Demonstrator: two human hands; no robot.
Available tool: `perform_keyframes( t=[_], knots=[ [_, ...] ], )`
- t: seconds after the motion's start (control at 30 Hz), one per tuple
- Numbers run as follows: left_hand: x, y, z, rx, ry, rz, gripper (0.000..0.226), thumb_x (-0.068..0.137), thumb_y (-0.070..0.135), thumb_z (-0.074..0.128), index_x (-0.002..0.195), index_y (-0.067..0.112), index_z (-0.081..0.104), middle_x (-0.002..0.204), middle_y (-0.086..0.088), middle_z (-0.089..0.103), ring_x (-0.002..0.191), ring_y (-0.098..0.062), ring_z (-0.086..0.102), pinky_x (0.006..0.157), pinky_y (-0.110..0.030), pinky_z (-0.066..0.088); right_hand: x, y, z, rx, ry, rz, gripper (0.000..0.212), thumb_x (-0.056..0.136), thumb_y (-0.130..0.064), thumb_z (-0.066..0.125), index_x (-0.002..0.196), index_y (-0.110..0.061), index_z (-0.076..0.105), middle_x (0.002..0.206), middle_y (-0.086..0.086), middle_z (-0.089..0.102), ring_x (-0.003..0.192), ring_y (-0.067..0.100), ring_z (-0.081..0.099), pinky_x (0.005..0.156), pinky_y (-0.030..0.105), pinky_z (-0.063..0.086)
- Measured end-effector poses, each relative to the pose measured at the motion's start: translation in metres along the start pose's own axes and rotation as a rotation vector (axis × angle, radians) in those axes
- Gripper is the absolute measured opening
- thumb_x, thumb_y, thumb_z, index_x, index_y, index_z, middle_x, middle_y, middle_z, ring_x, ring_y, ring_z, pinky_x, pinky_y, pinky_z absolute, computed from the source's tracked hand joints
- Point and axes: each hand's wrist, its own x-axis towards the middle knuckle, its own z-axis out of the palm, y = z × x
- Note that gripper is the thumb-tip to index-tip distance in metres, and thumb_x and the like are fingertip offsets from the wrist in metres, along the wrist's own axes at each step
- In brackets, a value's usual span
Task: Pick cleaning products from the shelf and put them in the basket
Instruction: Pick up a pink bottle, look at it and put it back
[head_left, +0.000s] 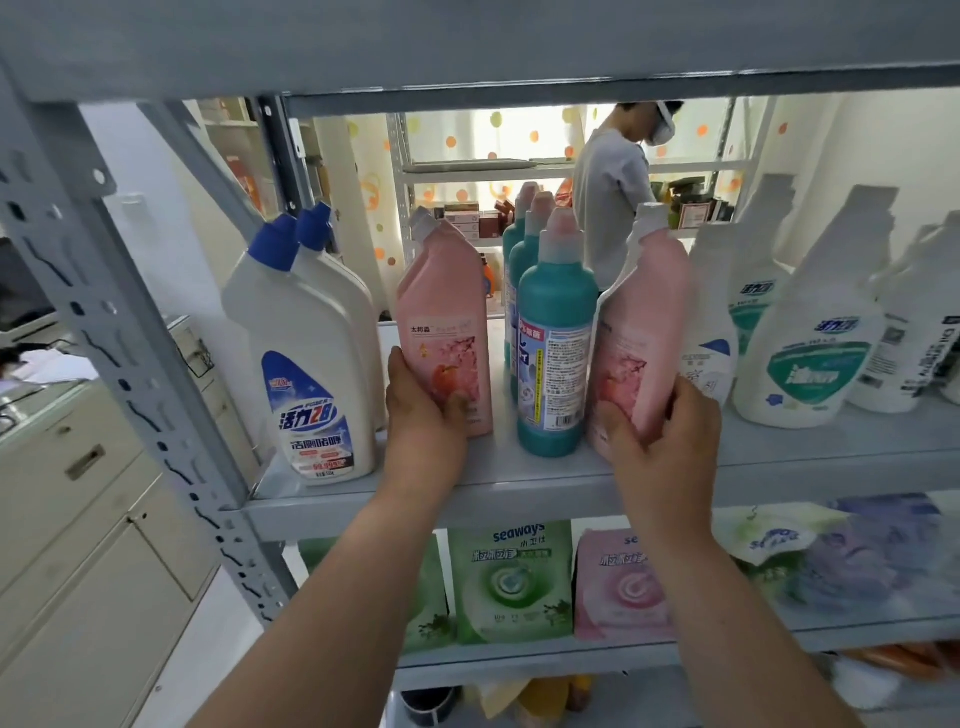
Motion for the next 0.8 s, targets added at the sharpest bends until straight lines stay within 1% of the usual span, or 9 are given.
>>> perform_keyframes(
  t=[0.1,0.23,0.3,0.4,0.53,0.6,0.67,0.73,0.8],
  knots=[
    [-0.001,0.001,0.003,0.039,0.021,0.006,0.074,0.099,0.021,0.062,0.158,0.016,0.018,0.155,-0.01,0.039,0.141,-0.028,0.043,0.119,-0.047,0.036,-0.01,0.004,-0.008,0.109,0.052,0.012,0.045,0.087,-0.036,0.076,0.123,-0.017,0.056,0.111,-0.01,0.048,0.099,-0.006,0.049,0.084,0.01,0.042],
    [-0.003,0.001,0.005,0.114,0.008,-0.003,0.087,0.102,0.026,0.059,0.164,0.017,-0.002,0.16,-0.014,0.024,0.143,-0.031,0.034,0.114,-0.044,0.033,-0.018,0.005,-0.026,0.223,-0.017,0.004,0.042,0.088,-0.049,0.074,0.123,-0.032,0.059,0.115,-0.027,0.049,0.111,0.002,0.059,0.088,0.019,0.051],
    [-0.006,0.001,0.004,0.129,-0.02,-0.004,0.09,0.103,0.026,0.057,0.163,0.015,-0.009,0.163,-0.013,0.022,0.145,-0.03,0.033,0.115,-0.041,0.033,-0.021,0.002,-0.036,0.287,-0.053,-0.005,0.043,0.085,-0.05,0.075,0.122,-0.035,0.06,0.119,-0.02,0.054,0.115,0.008,0.062,0.091,0.026,0.055],
    [-0.019,0.003,-0.001,0.254,-0.026,0.077,0.088,0.104,0.026,0.054,0.162,0.005,-0.009,0.166,-0.017,0.017,0.152,-0.032,0.025,0.118,-0.042,0.03,-0.026,-0.012,-0.046,0.466,-0.158,0.004,0.041,0.085,-0.037,0.08,0.121,-0.039,0.062,0.125,0.0,0.064,0.118,0.017,0.066,0.091,0.031,0.059],
    [-0.055,-0.004,-0.015,0.472,-0.121,0.232,0.078,0.101,0.025,0.052,0.161,0.003,0.006,0.166,-0.018,0.018,0.153,-0.034,0.02,0.124,-0.043,0.023,-0.033,-0.038,-0.038,0.623,-0.27,0.015,0.043,0.082,-0.034,0.08,0.121,-0.04,0.064,0.122,-0.004,0.072,0.114,0.013,0.07,0.086,0.02,0.058],
    [-0.079,-0.012,-0.028,0.645,-0.18,0.335,0.068,0.099,0.029,0.055,0.157,0.003,0.028,0.157,-0.018,0.038,0.145,-0.035,0.037,0.122,-0.045,0.03,-0.038,-0.049,-0.026,0.647,-0.305,0.021,0.047,0.08,-0.035,0.08,0.124,-0.04,0.063,0.122,-0.005,0.073,0.114,0.013,0.07,0.087,0.023,0.058],
    [-0.097,-0.024,-0.043,0.792,-0.191,0.444,0.056,0.09,0.029,0.069,0.138,0.001,0.056,0.134,-0.017,0.061,0.125,-0.039,0.057,0.112,-0.051,0.045,-0.044,-0.058,-0.011,0.64,-0.337,0.008,0.051,0.083,-0.033,0.079,0.127,-0.048,0.059,0.124,-0.006,0.072,0.116,0.013,0.069,0.09,0.027,0.059],
    [-0.106,-0.035,-0.056,0.878,-0.165,0.486,0.056,0.076,0.025,0.082,0.125,0.002,0.067,0.121,-0.017,0.068,0.114,-0.042,0.063,0.103,-0.054,0.052,-0.049,-0.065,0.003,0.619,-0.356,-0.018,0.059,0.088,-0.026,0.076,0.132,-0.057,0.051,0.128,-0.01,0.069,0.12,0.01,0.067,0.091,0.026,0.059],
    [-0.108,-0.041,-0.067,0.959,-0.16,0.482,0.065,0.068,0.023,0.085,0.129,0.008,0.067,0.122,-0.016,0.068,0.115,-0.044,0.062,0.1,-0.054,0.054,-0.052,-0.071,0.018,0.589,-0.384,-0.045,0.063,0.091,-0.024,0.073,0.136,-0.058,0.045,0.133,-0.014,0.065,0.123,0.006,0.064,0.091,0.023,0.058]
  ],
)
